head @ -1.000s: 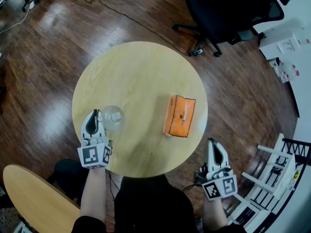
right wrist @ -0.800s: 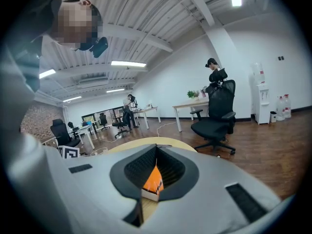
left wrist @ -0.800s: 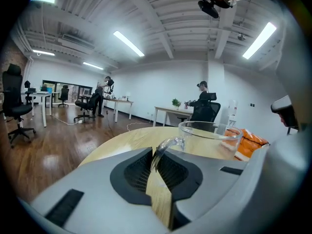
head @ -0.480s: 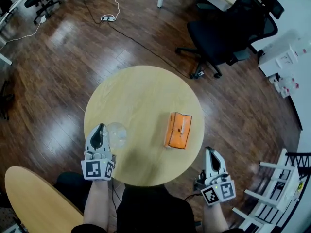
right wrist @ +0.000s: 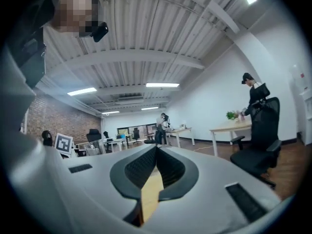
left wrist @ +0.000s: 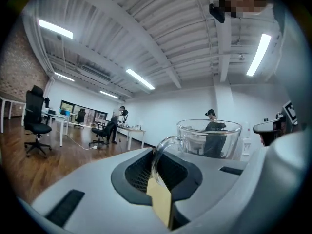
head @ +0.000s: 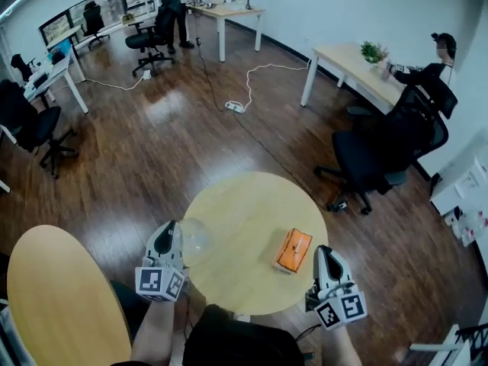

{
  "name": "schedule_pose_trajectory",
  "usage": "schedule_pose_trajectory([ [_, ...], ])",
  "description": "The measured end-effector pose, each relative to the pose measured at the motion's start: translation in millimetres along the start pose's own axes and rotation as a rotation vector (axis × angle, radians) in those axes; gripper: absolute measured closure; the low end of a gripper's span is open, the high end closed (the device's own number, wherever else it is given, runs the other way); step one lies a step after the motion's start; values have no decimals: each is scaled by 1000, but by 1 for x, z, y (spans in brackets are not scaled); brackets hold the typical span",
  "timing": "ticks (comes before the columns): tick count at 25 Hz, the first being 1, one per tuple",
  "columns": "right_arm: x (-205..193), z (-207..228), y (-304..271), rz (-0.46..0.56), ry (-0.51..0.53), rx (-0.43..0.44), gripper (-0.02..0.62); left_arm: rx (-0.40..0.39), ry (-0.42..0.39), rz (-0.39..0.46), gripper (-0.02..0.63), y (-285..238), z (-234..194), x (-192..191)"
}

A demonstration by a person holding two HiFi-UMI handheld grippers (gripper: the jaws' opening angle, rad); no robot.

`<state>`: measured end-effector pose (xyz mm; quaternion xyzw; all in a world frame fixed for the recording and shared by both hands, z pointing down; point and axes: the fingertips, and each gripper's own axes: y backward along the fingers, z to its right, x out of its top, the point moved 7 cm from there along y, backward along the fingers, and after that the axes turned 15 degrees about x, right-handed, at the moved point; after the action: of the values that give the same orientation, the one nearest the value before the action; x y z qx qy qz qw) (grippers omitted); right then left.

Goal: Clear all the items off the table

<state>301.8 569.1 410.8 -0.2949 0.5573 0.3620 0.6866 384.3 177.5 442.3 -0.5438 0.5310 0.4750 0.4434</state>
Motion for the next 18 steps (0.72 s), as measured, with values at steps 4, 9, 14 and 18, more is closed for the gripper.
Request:
schedule_pose_trajectory([
  [4, 6, -24, -41, 30, 3, 197, 591, 161, -21, 71, 598, 57, -39, 31],
  [9, 6, -75, -84, 13, -3, 441, 591, 381, -53, 120, 598, 139, -93, 56],
  [14, -2, -142, -113, -10, -13, 695, 591, 591, -67, 171, 598, 216, -149, 71],
  [18, -12, -204, -133, -26, 24, 795, 591, 699, -111, 186, 598, 278, -193, 82],
])
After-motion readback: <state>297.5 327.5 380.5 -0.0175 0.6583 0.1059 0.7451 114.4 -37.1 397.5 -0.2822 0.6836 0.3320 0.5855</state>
